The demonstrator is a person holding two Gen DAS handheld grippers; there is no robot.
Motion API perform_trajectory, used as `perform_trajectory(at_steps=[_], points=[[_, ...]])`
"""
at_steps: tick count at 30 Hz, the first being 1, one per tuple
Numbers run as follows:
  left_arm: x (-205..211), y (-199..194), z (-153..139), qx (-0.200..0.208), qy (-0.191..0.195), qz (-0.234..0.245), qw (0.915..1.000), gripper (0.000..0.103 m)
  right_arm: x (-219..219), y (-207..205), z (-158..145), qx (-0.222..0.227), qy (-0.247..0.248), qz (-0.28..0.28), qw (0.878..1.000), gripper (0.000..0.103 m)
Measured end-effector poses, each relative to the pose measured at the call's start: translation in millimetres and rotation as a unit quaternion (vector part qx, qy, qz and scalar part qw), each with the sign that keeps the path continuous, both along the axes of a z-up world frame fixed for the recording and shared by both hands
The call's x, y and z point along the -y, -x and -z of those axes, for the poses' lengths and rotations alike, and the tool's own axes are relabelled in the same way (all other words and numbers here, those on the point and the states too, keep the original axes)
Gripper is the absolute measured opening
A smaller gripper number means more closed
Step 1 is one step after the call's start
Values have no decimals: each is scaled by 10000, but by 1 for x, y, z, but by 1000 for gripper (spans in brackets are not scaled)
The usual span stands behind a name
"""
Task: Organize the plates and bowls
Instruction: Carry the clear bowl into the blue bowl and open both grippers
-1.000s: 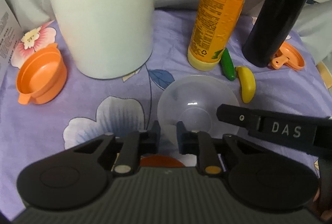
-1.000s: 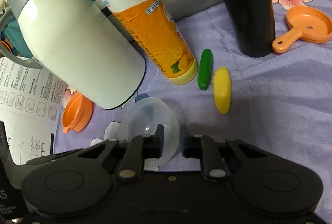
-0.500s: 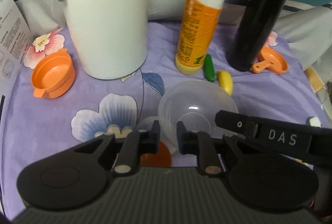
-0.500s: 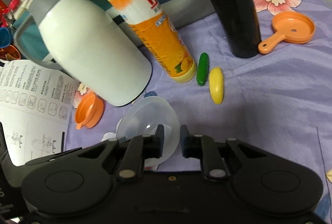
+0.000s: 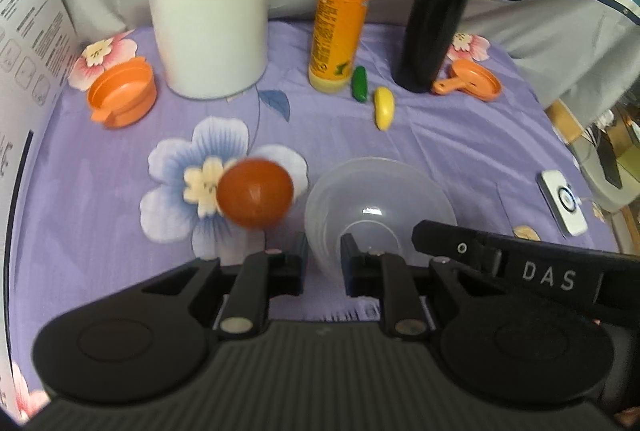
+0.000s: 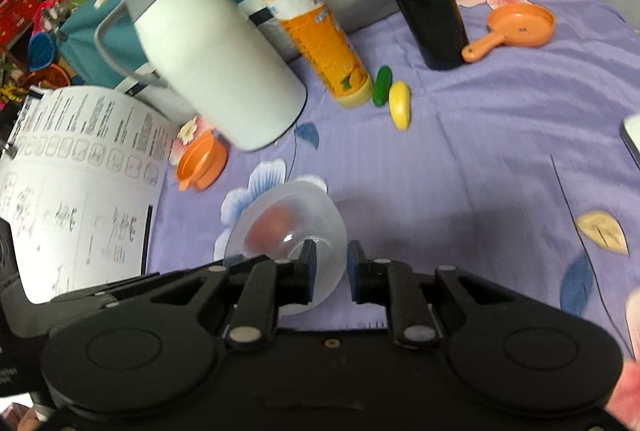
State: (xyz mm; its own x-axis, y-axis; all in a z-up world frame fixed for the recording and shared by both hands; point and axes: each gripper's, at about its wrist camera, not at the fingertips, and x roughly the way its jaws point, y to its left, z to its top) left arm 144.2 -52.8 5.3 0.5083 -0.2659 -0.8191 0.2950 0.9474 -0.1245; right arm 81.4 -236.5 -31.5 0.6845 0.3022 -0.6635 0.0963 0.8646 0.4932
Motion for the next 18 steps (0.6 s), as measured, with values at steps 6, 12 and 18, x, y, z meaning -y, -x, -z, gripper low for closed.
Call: perform_trajectory(at_steps=[6, 12, 18], points=[[-5, 39, -6, -14, 32, 66, 10000, 16, -4, 46, 0, -73, 16, -78, 9999, 17], [-8, 69, -9, 6, 3, 149, 9999, 17, -6, 83, -2, -162, -21, -182, 9997, 17], [-9, 90, -9, 16, -11, 195, 9998, 19, -5, 106, -3, -164, -79, -175, 9997, 17]])
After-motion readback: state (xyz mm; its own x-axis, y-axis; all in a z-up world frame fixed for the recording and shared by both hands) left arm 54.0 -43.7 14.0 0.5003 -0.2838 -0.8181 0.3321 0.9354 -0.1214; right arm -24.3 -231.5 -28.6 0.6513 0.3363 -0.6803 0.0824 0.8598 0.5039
